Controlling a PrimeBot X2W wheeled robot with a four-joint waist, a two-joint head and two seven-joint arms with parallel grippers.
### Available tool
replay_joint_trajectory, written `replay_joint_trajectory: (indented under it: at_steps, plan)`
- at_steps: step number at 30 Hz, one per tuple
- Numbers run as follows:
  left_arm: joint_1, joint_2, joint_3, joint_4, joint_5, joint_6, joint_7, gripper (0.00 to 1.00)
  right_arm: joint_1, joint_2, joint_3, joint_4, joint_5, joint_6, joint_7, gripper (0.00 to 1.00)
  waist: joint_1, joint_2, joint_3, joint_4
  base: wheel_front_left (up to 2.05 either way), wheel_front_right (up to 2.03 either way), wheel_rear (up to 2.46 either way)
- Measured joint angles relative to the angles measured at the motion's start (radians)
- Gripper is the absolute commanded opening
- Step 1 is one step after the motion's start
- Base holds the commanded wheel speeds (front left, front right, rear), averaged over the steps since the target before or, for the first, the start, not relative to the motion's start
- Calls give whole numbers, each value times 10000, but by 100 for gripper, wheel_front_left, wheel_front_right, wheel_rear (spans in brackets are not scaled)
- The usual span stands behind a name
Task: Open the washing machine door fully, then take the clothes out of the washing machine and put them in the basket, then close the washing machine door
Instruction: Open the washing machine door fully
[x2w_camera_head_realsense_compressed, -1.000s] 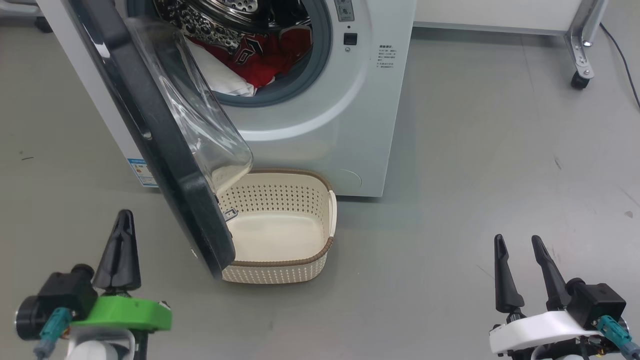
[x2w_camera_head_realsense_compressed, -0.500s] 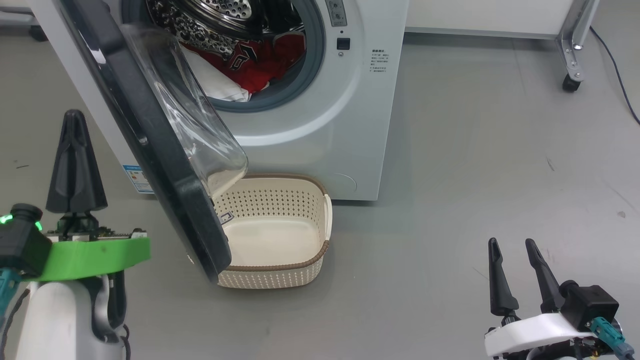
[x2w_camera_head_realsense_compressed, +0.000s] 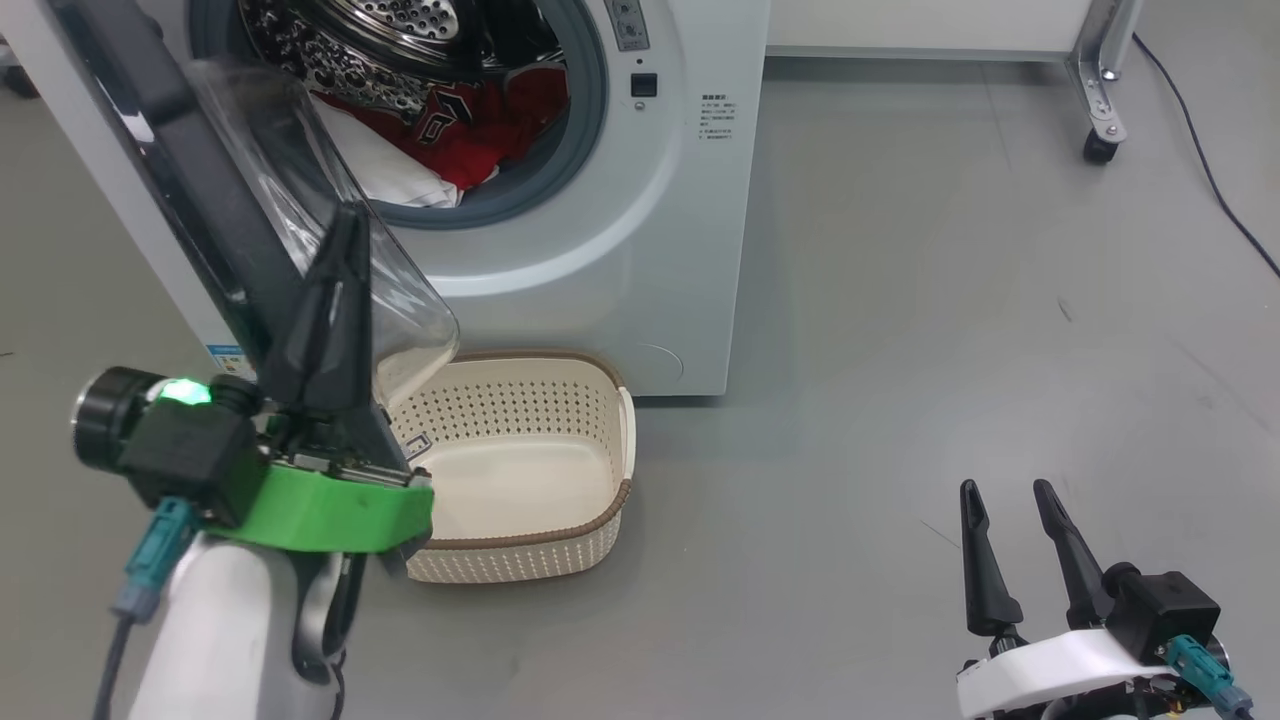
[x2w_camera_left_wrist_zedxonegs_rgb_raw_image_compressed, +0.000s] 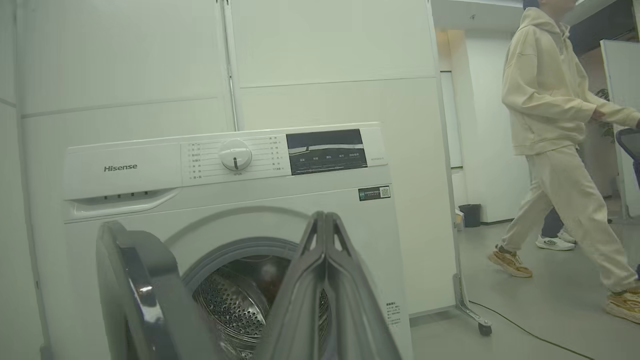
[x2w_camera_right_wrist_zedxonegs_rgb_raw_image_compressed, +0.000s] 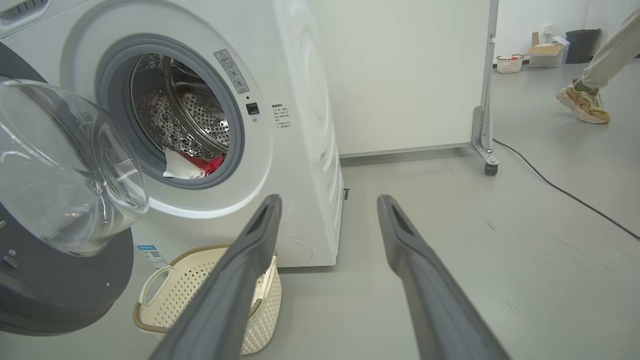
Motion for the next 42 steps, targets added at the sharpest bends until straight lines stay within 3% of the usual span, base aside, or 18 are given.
replay_joint_trajectory:
  at_steps: [6, 13, 33, 42]
  plan:
    - [379, -15, -800, 571, -2, -12, 585, 0, -35, 31, 29, 4, -10, 44, 0, 100, 0, 0, 145, -306, 0, 0, 0]
    - [945, -35, -949, 1584, -194, -10, 1124, 0, -76, 65, -46, 25, -12, 79, 0, 100, 0, 0, 304, -565, 0, 0, 0]
    - [1031, -71, -182, 3158, -497, 811, 1463, 0, -205, 167, -182, 27, -59, 165, 0, 100, 0, 0, 447, -518, 0, 0, 0]
    - [1006, -150, -102, 3394, -650, 826, 1444, 0, -297, 188, -631, -81, -71, 161, 0, 100, 0, 0, 520, -435, 0, 0, 0]
